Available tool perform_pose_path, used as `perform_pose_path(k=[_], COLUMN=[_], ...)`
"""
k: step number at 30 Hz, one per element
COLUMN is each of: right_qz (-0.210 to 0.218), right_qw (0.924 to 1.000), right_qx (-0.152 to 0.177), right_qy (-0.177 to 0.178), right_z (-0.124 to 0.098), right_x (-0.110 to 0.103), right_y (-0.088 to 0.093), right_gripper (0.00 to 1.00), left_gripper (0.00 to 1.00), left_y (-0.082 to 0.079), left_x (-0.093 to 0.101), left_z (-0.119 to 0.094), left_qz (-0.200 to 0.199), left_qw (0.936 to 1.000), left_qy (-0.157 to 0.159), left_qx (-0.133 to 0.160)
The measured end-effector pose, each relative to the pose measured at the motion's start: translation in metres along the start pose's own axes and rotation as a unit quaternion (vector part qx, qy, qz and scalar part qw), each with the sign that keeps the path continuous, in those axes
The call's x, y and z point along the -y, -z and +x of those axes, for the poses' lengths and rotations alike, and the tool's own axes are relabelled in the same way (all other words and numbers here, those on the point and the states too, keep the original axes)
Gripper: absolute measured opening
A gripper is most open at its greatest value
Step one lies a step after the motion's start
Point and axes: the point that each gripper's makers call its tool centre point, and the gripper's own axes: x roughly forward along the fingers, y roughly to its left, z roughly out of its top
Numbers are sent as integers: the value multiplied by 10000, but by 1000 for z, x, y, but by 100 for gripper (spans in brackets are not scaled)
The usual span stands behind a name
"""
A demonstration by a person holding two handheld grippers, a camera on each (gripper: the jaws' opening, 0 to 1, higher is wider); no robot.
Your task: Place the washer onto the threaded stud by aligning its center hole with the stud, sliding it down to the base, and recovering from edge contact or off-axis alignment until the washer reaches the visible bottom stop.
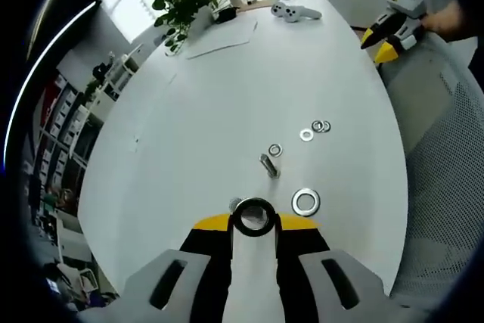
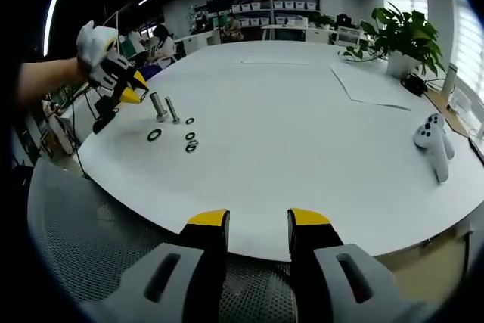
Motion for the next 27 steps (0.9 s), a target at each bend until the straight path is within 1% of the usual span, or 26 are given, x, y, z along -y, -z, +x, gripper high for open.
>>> perform_pose_path(k=[4,9,14,21,22,25,27], right_qz=[3,0,0,-2,-2,-2,-2], right_qw=[10000,10000,10000,10000,10000,10000,10000], right_qx=[5,-9,-13,-20,-21,-17,-12], right_qy=[5,10,9,3,3,-4,-5], right_z=[0,0,0,0,0,0,0], right_x=[0,1,1,0,0,0,0], right_y=[0,0,0,0,0,0,0], right_gripper=[33,33,33,33,33,33,33], left_gripper=[19,19,19,19,19,19,19], left_y=[-2,0,0,-2,-1,-1,-2], left_x=[-4,-7,-11,-12,-12,-12,-11], left_z=[2,8,11,15,16,18,19], left_qz=[18,94,59,85,75,143,97], left_qw=[10000,9998,9997,9993,9990,9986,9982], left_qy=[-7,66,102,227,288,328,422], left_qx=[-9,-171,-195,-294,-330,-393,-424])
